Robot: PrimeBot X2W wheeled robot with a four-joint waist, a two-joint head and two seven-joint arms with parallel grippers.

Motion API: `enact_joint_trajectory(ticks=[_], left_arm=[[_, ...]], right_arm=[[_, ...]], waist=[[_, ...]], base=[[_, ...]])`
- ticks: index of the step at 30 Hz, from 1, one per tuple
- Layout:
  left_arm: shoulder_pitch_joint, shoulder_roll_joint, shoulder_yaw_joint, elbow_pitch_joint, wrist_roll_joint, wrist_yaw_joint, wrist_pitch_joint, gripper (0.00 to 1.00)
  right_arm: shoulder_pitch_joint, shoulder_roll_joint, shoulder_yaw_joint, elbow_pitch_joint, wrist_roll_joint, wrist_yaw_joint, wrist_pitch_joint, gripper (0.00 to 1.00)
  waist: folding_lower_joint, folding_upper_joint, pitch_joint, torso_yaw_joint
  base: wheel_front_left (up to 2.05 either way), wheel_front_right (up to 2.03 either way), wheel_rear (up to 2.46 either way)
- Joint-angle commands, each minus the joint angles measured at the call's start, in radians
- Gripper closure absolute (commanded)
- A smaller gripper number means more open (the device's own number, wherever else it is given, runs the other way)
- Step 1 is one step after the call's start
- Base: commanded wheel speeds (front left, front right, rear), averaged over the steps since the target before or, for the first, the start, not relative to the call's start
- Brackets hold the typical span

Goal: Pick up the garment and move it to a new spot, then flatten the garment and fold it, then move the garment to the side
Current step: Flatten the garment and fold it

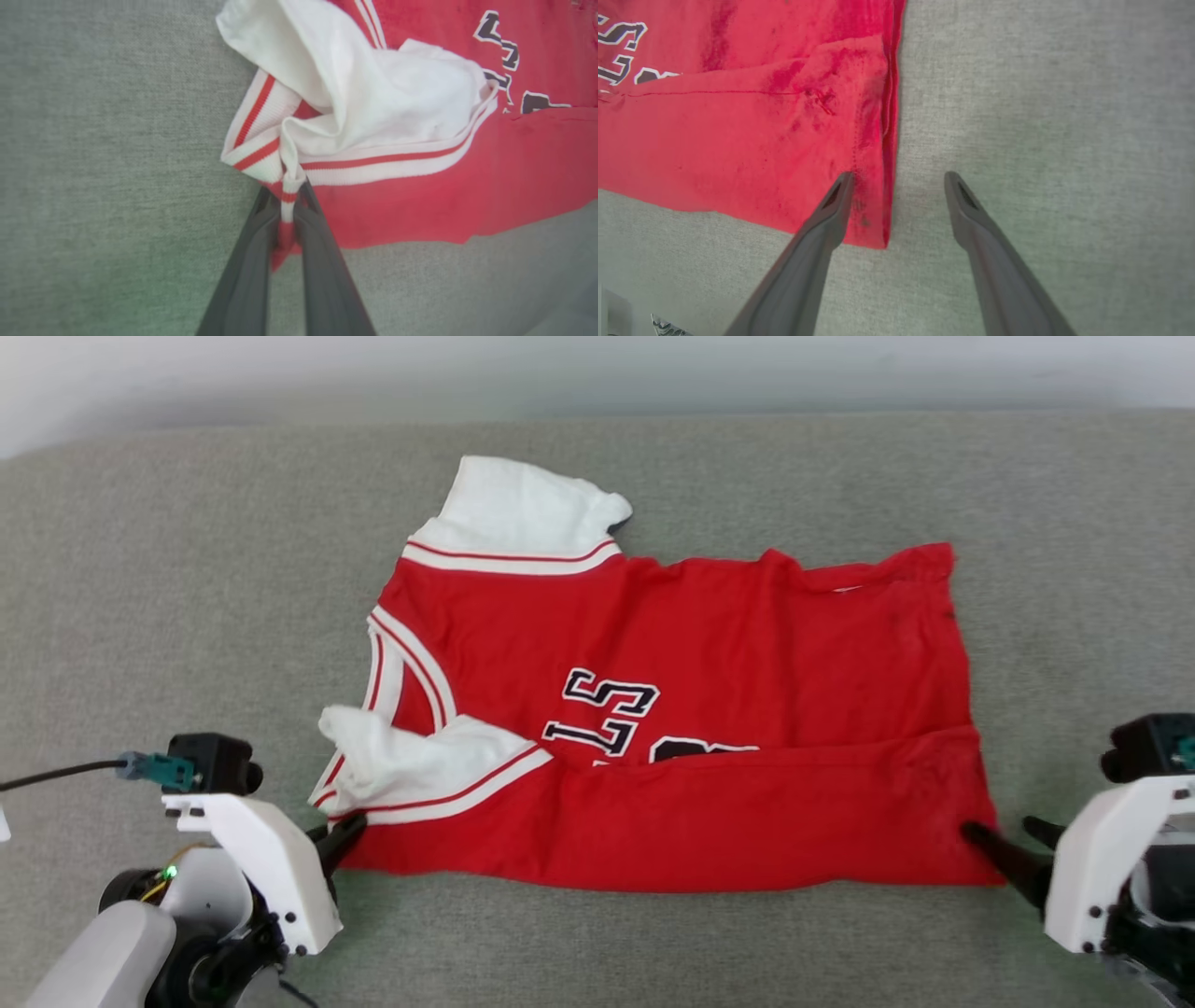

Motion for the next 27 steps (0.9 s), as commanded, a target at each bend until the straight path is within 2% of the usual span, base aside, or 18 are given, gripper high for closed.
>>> enact_joint_trajectory(ticks=[1, 7, 8, 10, 13, 18, 27], left_arm=[[-0.015, -0.004, 0.000, -0.015, 0.005, 0.004, -0.006, 1.00], [-0.013, 0.009, -0.001, -0.085, 0.039, 0.027, -0.022, 1.00], [-0.010, 0.010, 0.000, -0.094, 0.042, 0.032, -0.025, 1.00], [-0.004, 0.012, 0.000, -0.107, 0.045, 0.036, -0.027, 1.00], [0.008, 0.016, 0.002, -0.114, 0.043, 0.046, -0.027, 1.00], [0.038, 0.016, 0.008, -0.112, 0.029, 0.056, -0.029, 1.00], [0.097, 0.015, 0.013, -0.117, 0.021, 0.062, -0.059, 1.00]], right_arm=[[-0.020, 0.011, 0.006, 0.004, -0.001, 0.000, 0.010, 0.00], [-0.043, 0.060, 0.045, 0.091, 0.001, 0.000, 0.062, 0.00], [-0.041, 0.068, 0.052, 0.115, 0.006, 0.000, 0.076, 0.51], [-0.041, 0.082, 0.066, 0.147, 0.013, 0.000, 0.084, 1.00], [-0.046, 0.088, 0.082, 0.164, 0.024, 0.000, 0.075, 1.00], [-0.068, 0.057, 0.089, 0.149, 0.025, 0.000, 0.040, 1.00], [-0.049, 0.025, 0.124, 0.123, 0.037, 0.000, -0.014, 1.00]], waist=[[-0.0001, -0.0001, 0.024, 0.023], [-0.0001, -0.0001, 0.048, 0.044], [-0.0001, -0.0001, 0.049, 0.045], [-0.0001, -0.0001, 0.049, 0.047], [-0.0001, -0.0001, 0.038, 0.044], [-0.0001, -0.0001, -0.003, 0.031], [-0.0001, -0.0001, -0.126, 0.024]], base=[[0.00, 0.00, 0.00], [0.00, 0.00, 0.00], [0.00, 0.00, 0.00], [0.00, 0.00, 0.00], [0.00, 0.00, 0.00], [0.00, 0.00, 0.00], [0.00, 0.00, 0.00]])
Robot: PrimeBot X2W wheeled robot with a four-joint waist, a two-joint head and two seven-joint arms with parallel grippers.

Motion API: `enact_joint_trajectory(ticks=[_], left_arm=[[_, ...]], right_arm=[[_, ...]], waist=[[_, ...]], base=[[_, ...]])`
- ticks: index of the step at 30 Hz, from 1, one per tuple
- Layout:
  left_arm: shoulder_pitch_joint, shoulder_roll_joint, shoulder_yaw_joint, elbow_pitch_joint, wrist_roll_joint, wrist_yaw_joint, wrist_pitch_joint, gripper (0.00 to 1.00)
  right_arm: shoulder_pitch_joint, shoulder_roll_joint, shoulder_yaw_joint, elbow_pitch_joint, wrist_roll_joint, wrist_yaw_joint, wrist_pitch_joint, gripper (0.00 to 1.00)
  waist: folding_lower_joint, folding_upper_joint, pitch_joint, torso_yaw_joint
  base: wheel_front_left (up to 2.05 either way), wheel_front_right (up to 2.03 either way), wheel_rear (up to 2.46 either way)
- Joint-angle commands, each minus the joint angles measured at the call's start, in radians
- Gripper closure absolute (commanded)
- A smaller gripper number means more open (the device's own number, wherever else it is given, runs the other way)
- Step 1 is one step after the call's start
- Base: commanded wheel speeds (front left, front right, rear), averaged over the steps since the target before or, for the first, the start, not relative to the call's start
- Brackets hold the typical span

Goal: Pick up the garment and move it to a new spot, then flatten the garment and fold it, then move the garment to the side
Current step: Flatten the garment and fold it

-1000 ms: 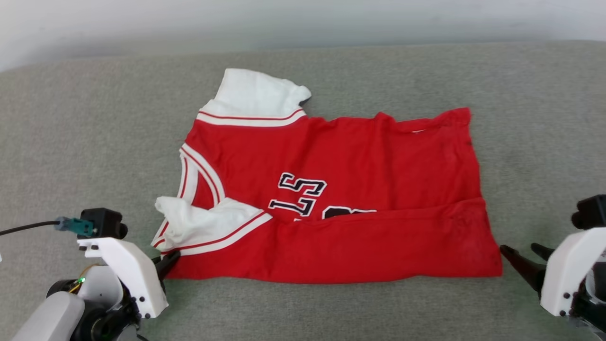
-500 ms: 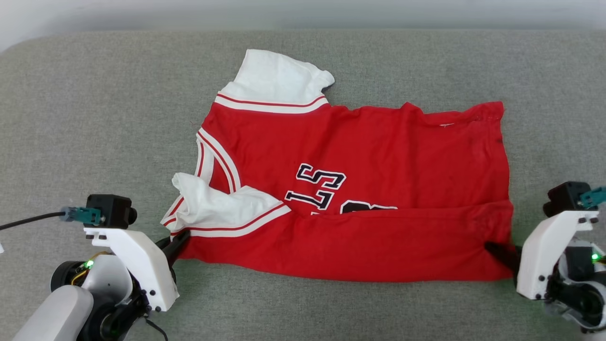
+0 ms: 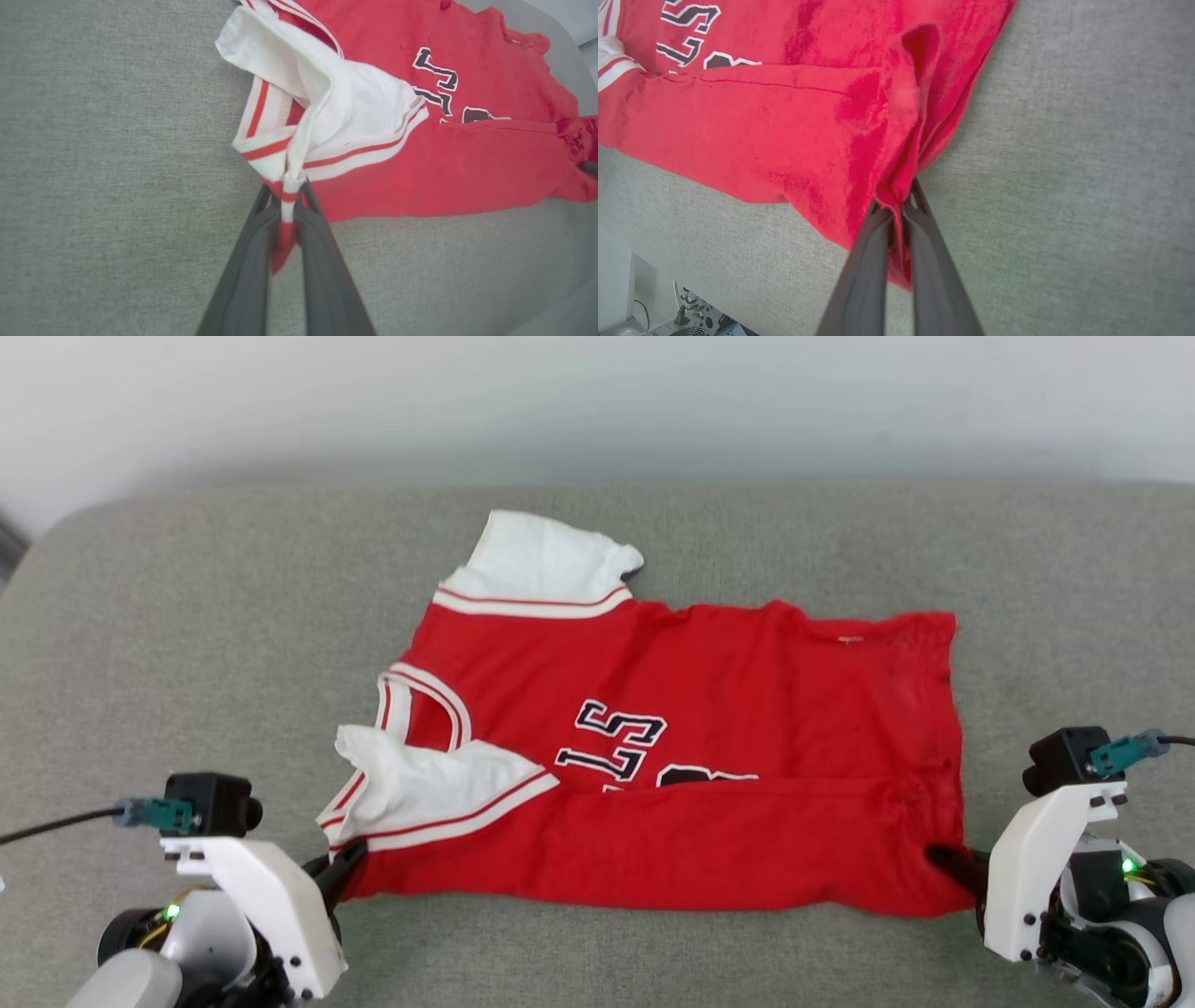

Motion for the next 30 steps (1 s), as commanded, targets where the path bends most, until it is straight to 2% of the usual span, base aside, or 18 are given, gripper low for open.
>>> enact_joint_trajectory(ticks=[1, 6, 12, 15, 16, 17, 18, 19, 25, 30], left_arm=[[0.023, 0.010, 0.005, -0.007, 0.001, 0.005, -0.008, 1.00], [0.098, 0.030, 0.019, -0.037, -0.010, 0.033, -0.016, 1.00], [0.202, 0.055, 0.029, -0.084, -0.043, 0.077, 0.014, 1.00], [0.233, 0.039, 0.019, -0.078, -0.065, 0.083, 0.026, 1.00], [0.235, 0.025, 0.020, -0.068, -0.074, 0.078, 0.013, 1.00], [0.236, 0.004, 0.021, -0.059, -0.090, 0.069, 0.005, 0.79], [0.231, -0.014, 0.021, -0.042, -0.103, 0.057, -0.002, 0.26], [0.222, -0.018, 0.024, -0.023, -0.102, 0.048, -0.012, 0.00], [0.171, -0.047, 0.044, 0.048, -0.077, 0.013, -0.093, 0.00], [0.131, -0.053, 0.087, 0.053, -0.011, 0.050, -0.209, 0.00]], right_arm=[[0.016, -0.004, 0.007, -0.011, 0.004, 0.000, -0.008, 1.00], [0.071, -0.007, 0.016, -0.042, 0.019, 0.000, 0.000, 1.00], [0.158, -0.011, -0.012, -0.086, 0.014, 0.000, 0.052, 1.00], [0.199, 0.008, -0.025, -0.078, 0.009, 0.000, 0.062, 1.00], [0.207, 0.014, -0.028, -0.075, 0.008, 0.000, 0.053, 0.80], [0.212, 0.015, -0.032, -0.071, 0.002, 0.000, 0.044, 0.33], [0.218, 0.016, -0.036, -0.065, -0.005, 0.000, 0.028, 0.00], [0.221, 0.022, -0.036, -0.063, -0.010, 0.000, 0.004, 0.00], [0.218, 0.029, -0.039, -0.074, -0.060, 0.000, -0.190, 0.00], [0.209, 0.059, -0.058, -0.096, -0.133, 0.000, -0.342, 0.00]], waist=[[-0.0001, -0.0001, -0.045, -0.001], [-0.0001, -0.0001, -0.120, 0.002], [-0.0001, -0.0001, -0.158, 0.004], [-0.0001, -0.0001, -0.151, 0.004], [-0.0001, -0.0001, -0.147, 0.003], [-0.0001, -0.0001, -0.140, 0.003], [-0.0001, -0.0001, -0.134, 0.003], [-0.0001, -0.0001, -0.132, 0.002], [-0.0001, -0.0001, -0.131, -0.021], [-0.0001, -0.0001, -0.145, -0.054]], base=[[0.00, 0.00, 0.00], [0.00, 0.00, 0.00], [0.00, 0.00, 0.00], [0.00, 0.00, 0.00], [0.00, 0.00, 0.00], [0.00, 0.00, 0.00], [0.00, 0.00, 0.00], [0.00, 0.00, 0.00], [0.00, 0.00, 0.00], [0.00, 0.00, 0.00]])
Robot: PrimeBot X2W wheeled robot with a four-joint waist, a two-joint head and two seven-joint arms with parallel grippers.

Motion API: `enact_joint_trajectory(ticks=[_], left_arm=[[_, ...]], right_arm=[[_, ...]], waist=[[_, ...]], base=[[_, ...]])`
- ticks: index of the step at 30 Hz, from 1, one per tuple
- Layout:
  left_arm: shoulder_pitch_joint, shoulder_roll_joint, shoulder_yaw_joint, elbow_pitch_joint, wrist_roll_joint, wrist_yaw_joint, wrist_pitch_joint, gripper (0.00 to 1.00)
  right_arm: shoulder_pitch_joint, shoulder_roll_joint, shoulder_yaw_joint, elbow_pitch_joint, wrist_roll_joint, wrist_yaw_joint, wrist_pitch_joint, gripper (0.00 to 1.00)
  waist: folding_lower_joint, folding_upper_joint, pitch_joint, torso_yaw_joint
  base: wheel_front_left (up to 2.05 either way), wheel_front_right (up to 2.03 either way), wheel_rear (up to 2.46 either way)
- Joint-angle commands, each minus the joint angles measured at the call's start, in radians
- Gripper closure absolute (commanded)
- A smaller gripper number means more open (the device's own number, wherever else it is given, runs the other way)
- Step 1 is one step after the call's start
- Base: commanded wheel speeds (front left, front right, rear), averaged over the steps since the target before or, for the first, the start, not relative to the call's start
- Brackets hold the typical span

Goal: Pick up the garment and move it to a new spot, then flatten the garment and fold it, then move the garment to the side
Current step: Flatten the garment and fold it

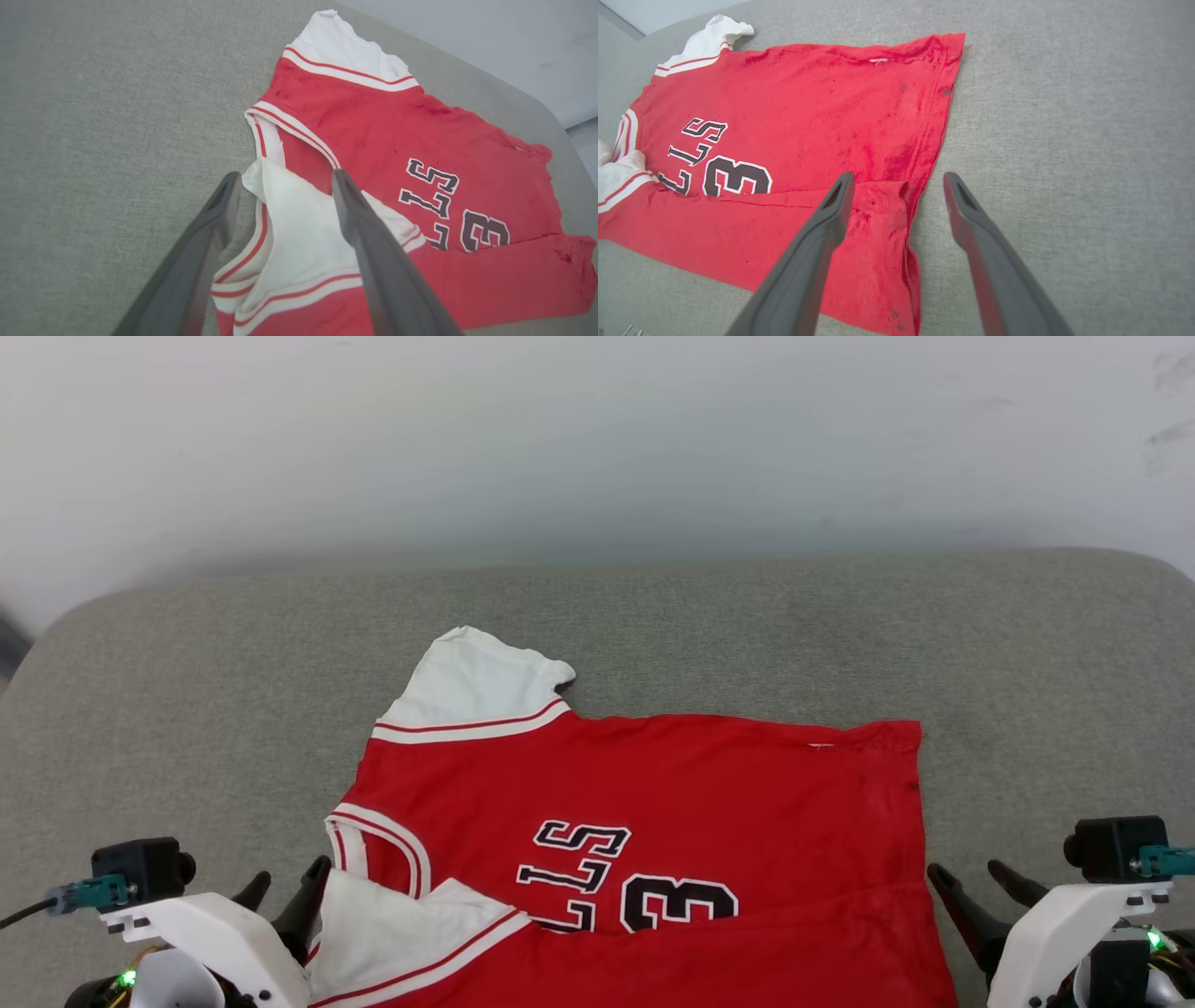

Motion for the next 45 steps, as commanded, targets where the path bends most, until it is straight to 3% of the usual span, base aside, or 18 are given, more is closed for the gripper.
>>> enact_joint_trajectory(ticks=[1, 10, 16, 21, 29, 31, 32, 38, 43, 44, 45], left_arm=[[-0.018, -0.007, 0.007, 0.001, 0.022, 0.012, -0.029, 0.00], [-0.172, -0.021, 0.036, -0.001, 0.156, 0.067, -0.187, 0.00], [-0.313, -0.029, 0.040, 0.029, 0.191, 0.053, -0.219, 0.00], [-0.482, -0.013, 0.033, 0.100, 0.188, 0.002, -0.176, 0.00], [-0.731, 0.042, -0.026, 0.253, 0.128, -0.127, 0.074, 0.00], [-0.776, 0.068, -0.050, 0.288, 0.115, -0.156, 0.169, 0.00], [-0.827, 0.111, -0.074, 0.339, 0.088, -0.177, 0.317, 0.00], [-0.884, 0.199, -0.103, 0.406, 0.096, -0.157, 0.508, 0.00], [-0.864, 0.211, -0.123, 0.451, 0.047, -0.136, 0.655, 0.00], [-0.851, 0.210, -0.131, 0.458, 0.038, -0.129, 0.684, 0.11], [-0.838, 0.202, -0.134, 0.466, 0.025, -0.121, 0.710, 0.60]], right_arm=[[-0.005, 0.015, -0.006, -0.012, -0.018, 0.000, -0.037, 0.00], [-0.096, 0.050, -0.013, -0.094, -0.122, 0.000, -0.233, 0.00], [-0.187, 0.064, -0.011, -0.138, -0.153, 0.000, -0.289, 0.00], [-0.278, 0.068, 0.004, -0.173, -0.170, 0.000, -0.321, 0.00], [-0.346, 0.076, 0.029, -0.168, -0.173, 0.000, -0.334, 0.00], [-0.355, 0.080, 0.033, -0.163, -0.173, 0.000, -0.331, 0.00], [-0.367, 0.088, 0.044, -0.157, -0.165, 0.000, -0.340, 0.00], [-0.369, 0.103, 0.057, -0.142, -0.150, 0.000, -0.355, 0.00], [-0.371, 0.109, 0.067, -0.124, -0.133, 0.000, -0.366, 0.00], [-0.372, 0.109, 0.067, -0.116, -0.129, 0.000, -0.364, 0.00], [-0.375, 0.108, 0.067, -0.112, -0.123, 0.000, -0.362, 0.00]], waist=[[0.0001, 0.0000, -0.007, -0.019], [0.0001, 0.0000, 0.065, -0.082], [0.0001, 0.0000, 0.185, -0.108], [0.0001, 0.0000, 0.297, -0.138], [0.0001, 0.0000, 0.378, -0.200], [0.0001, 0.0000, 0.392, -0.218], [0.0001, 0.0000, 0.415, -0.250], [0.0001, 0.0000, 0.463, -0.303], [0.0001, 0.0000, 0.495, -0.331], [0.0001, 0.0000, 0.500, -0.334], [0.0001, 0.0000, 0.503, -0.336]], base=[[0.00, 0.00, 0.00], [0.00, 0.00, 0.00], [0.00, 0.00, 0.00], [0.00, 0.00, 0.00], [0.00, 0.00, 0.00], [0.00, 0.00, 0.00], [0.00, 0.00, 0.00], [0.00, 0.00, 0.00], [0.00, 0.00, 0.00], [0.00, 0.00, 0.00], [0.00, 0.00, 0.00]])
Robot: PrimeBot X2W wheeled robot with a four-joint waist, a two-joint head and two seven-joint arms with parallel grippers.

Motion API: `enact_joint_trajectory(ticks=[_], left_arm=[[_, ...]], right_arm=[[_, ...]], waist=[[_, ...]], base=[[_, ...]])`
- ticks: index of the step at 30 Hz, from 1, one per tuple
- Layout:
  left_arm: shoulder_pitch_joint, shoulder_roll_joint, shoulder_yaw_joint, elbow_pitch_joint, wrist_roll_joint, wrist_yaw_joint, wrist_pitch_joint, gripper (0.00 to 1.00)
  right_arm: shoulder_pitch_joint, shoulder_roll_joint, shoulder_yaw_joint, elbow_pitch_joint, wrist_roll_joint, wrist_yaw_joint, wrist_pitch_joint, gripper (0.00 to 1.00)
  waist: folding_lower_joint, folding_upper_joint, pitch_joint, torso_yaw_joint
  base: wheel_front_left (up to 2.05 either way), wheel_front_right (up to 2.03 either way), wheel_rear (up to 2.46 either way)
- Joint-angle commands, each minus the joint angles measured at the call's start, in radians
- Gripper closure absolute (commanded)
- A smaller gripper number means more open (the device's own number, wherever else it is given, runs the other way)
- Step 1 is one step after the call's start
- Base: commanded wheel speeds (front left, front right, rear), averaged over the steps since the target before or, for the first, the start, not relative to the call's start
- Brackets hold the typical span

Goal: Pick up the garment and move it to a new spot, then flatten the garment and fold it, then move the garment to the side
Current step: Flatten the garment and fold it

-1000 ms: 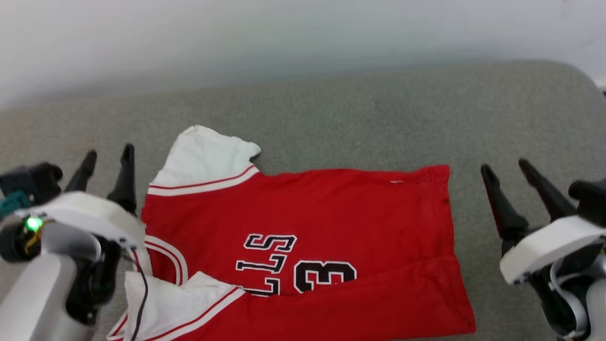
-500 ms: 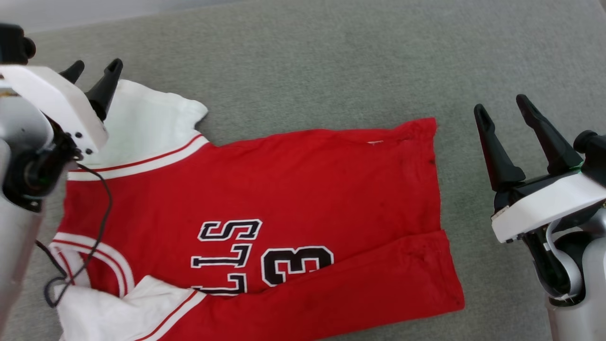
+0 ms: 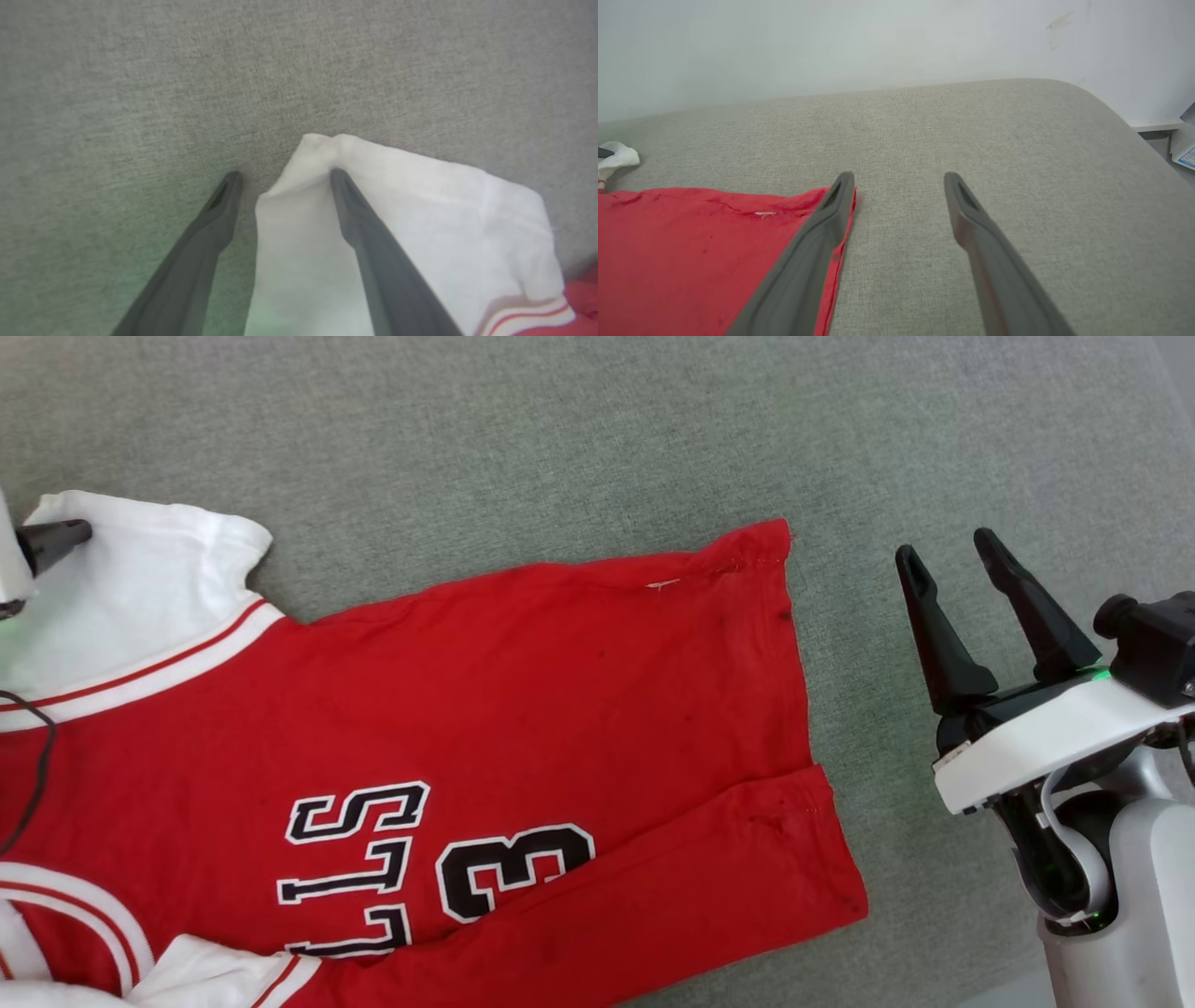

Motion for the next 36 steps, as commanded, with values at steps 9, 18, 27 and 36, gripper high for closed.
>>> enact_joint_trajectory(ticks=[9, 18, 27, 36], left_arm=[[0.102, -0.090, -0.037, 0.030, -0.032, 0.048, 0.025, 1.00], [-0.006, -0.135, -0.028, -0.033, 0.014, 0.006, -0.119, 1.00], [-0.074, -0.186, -0.054, -0.116, 0.050, -0.039, -0.183, 1.00], [-0.058, -0.192, -0.066, -0.146, 0.053, -0.055, -0.209, 1.00]], right_arm=[[-0.067, -0.057, 0.014, 0.049, 0.124, 0.000, 0.115, 0.00], [-0.168, -0.139, -0.017, 0.167, 0.249, 0.000, 0.491, 0.00], [-0.265, -0.128, -0.027, 0.235, 0.225, 0.000, 0.739, 0.00], [-0.268, -0.107, 0.029, 0.330, 0.207, 0.000, 0.856, 1.00]], waist=[[0.0000, 0.0000, 0.002, 0.018], [0.0000, 0.0000, -0.024, 0.137], [0.0000, 0.0000, 0.008, 0.238], [0.0000, 0.0000, 0.014, 0.275]], base=[[0.00, 0.00, 0.00], [0.00, 0.00, 0.00], [0.00, 0.00, 0.00], [0.00, 0.00, 0.00]])
